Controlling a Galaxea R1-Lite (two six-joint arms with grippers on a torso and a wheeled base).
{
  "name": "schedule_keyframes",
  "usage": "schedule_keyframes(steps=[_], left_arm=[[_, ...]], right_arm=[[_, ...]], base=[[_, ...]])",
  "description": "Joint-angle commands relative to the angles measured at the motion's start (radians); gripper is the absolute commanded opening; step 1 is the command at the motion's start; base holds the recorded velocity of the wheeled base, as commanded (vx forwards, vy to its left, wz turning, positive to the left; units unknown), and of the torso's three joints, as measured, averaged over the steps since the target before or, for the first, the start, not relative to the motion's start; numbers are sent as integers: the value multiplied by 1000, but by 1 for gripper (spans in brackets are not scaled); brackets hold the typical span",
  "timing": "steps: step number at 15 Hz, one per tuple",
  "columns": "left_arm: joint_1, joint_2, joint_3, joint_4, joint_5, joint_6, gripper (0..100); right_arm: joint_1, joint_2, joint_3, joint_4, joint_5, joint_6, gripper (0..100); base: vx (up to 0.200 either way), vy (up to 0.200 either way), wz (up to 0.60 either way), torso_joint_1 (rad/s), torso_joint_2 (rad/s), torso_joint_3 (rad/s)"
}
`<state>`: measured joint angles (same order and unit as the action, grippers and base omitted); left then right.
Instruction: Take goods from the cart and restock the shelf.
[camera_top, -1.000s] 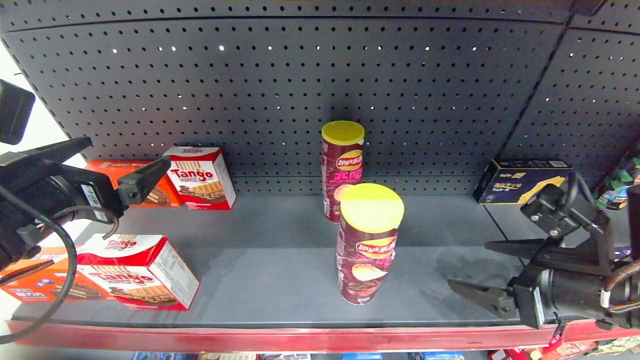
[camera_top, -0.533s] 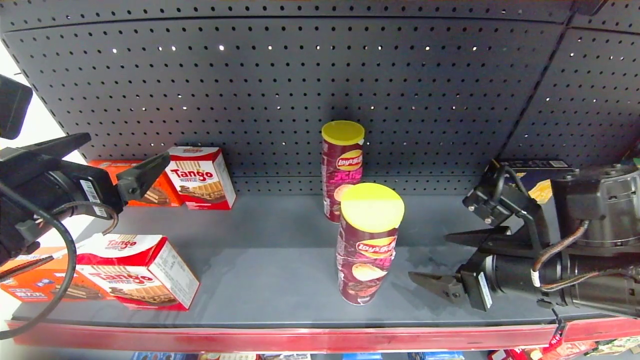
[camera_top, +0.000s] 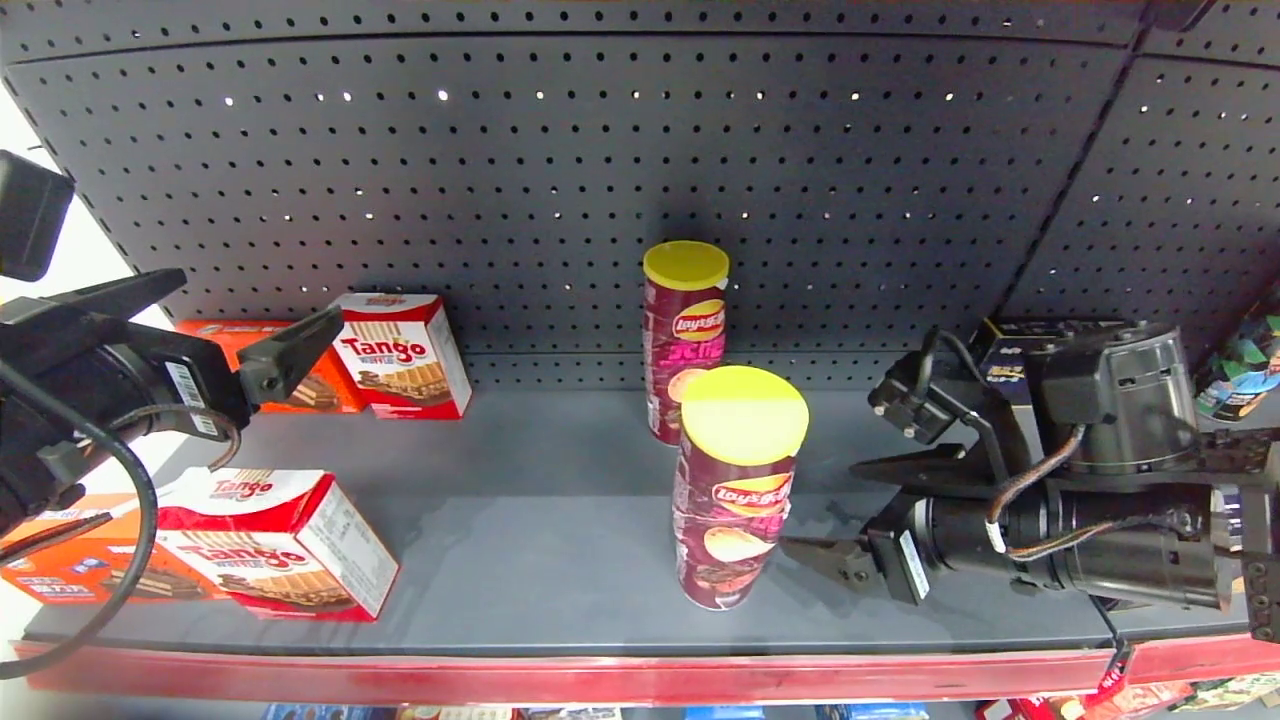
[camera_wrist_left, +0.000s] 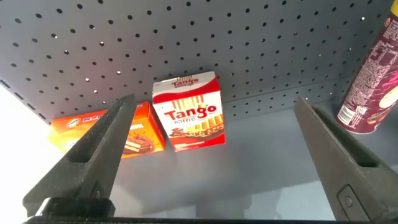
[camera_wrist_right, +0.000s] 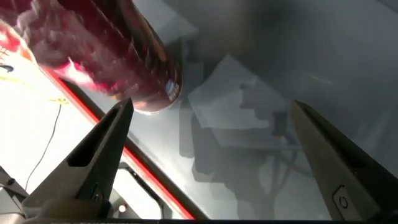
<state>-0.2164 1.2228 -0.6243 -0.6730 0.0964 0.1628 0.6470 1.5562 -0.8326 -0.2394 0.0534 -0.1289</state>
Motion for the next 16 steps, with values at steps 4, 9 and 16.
schedule_keyframes(steps=[4,9,16], left_arm=[[0,4,0,0,0,0,100],[0,4,1,0,0,0,100],[0,4,8,0,2,0,100]], right_arm=[[19,45,-36,0,0,0,100],[25,68,-65,-1,-1,0,100],[37,74,-66,-1,-1,0,100]], base=[[0,0,0,0,0,0],[0,0,0,0,0,0],[0,0,0,0,0,0]])
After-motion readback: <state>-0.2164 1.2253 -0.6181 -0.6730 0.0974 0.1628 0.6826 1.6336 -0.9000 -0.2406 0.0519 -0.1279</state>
